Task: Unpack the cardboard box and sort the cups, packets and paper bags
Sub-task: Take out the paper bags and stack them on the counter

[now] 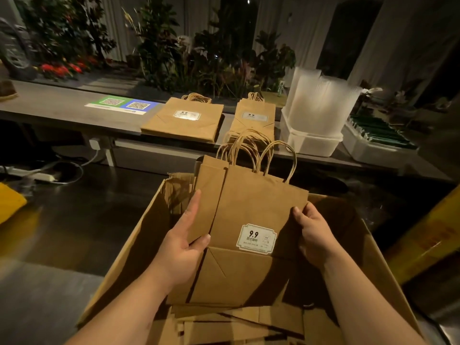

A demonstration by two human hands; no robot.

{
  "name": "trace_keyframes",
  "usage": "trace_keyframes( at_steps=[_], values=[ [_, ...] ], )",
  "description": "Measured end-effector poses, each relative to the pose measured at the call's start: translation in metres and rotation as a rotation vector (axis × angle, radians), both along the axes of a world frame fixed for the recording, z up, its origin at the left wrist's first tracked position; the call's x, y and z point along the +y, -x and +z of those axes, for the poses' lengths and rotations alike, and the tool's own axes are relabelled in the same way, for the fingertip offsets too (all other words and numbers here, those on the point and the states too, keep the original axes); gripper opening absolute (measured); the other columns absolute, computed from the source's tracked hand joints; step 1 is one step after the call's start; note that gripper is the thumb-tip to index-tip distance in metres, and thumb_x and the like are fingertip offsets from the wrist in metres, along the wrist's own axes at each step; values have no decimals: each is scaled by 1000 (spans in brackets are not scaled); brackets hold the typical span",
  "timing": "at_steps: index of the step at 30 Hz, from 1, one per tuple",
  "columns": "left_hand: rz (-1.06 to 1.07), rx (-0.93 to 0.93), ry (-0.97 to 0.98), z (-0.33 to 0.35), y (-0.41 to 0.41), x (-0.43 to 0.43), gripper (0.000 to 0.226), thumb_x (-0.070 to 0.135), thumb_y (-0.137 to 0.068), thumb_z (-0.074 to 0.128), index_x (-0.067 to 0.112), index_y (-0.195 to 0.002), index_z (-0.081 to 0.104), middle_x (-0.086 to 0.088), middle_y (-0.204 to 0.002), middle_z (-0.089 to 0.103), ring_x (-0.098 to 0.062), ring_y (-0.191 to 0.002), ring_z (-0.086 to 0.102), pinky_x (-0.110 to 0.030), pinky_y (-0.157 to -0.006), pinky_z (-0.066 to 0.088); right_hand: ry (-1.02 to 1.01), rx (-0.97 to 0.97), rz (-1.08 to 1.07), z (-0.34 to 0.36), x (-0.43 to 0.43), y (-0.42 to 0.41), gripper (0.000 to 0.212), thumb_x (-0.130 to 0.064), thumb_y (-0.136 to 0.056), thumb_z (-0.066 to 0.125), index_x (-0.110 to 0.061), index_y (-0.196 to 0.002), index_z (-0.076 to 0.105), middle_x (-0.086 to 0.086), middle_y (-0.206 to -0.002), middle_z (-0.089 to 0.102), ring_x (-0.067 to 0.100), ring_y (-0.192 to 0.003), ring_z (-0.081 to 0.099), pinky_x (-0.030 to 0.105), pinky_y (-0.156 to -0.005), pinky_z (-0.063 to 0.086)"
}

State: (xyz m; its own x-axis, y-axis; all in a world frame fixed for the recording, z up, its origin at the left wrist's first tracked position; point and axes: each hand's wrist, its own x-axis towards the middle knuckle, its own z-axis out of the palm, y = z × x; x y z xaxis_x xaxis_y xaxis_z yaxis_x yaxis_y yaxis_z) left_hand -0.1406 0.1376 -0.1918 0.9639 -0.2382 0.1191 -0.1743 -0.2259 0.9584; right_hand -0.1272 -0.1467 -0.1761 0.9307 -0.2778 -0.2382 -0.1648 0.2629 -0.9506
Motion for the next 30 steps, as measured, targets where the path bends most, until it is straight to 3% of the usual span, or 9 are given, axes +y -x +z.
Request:
trace_keyframes(
  at_steps=[5,8,11,13,16,20,24,27,30],
  values=[
    [3,-20,71,1,-1,-1,77,3,-107,40,64,-146,15,60,-142,18,31,-135,15,-12,-116,13,-1,16,111,-8,7,1,36,-4,-102,55,-19,-134,48,11,-124,69,29,-104,74,46,-84,61],
    [-33,-12,99,0,-1,-4,60,24,-108,39,64,-149,20,49,-151,24,16,-145,21,-34,-127,14,120,11,93,-13,23,-3,44,-2,-100,57,-24,-136,46,6,-128,66,27,-112,69,50,-97,57],
    [-26,8,29,2,1,-3,81,16,-105,53,76,-143,13,62,-135,24,24,-134,24,-43,-125,20,235,18,51,-4,41,-9,38,-6,-99,60,-21,-134,53,5,-124,69,24,-112,69,52,-98,56],
    [9,-3,15,7,1,-2,95,9,-102,56,82,-138,6,61,-136,19,13,-141,22,-44,-123,22,199,20,13,8,47,-16,30,-8,-100,61,-20,-127,58,6,-118,72,23,-104,72,48,-92,60],
    [103,-14,74,10,-3,-2,103,11,-99,61,75,-141,-9,26,-162,21,-6,-148,26,-46,-119,24,201,-79,39,29,49,-24,28,-9,-100,61,-25,-123,56,3,-120,68,22,-108,69,48,-95,58],
    [194,92,293,8,-11,0,71,15,-94,69,44,-145,29,12,-134,57,-8,-126,54,-42,-107,42,282,-244,155,50,55,-26,31,-8,-100,61,-32,-116,53,0,-121,63,19,-109,66,37,-88,60],
    [316,-44,177,8,-7,-4,44,13,-95,67,36,-125,45,20,-110,61,11,-100,60,-19,-86,47,208,-278,207,43,45,-28,35,-12,-97,66,-26,-127,53,8,-127,64,22,-109,70,34,-83,61],
    [328,-92,140,6,-5,-3,37,12,-98,63,36,-121,45,21,-105,60,24,-92,59,-4,-71,50,264,-153,185,6,23,-29,44,-24,-98,67,-23,-139,50,9,-133,64,27,-115,68,41,-92,59],
    [368,-108,192,6,-7,1,35,13,-99,62,34,-122,48,18,-109,62,13,-98,64,-8,-76,53,679,181,202,-52,2,-26,61,-23,-97,68,-21,-151,41,11,-149,51,28,-127,59,37,-96,56]
  ],
)
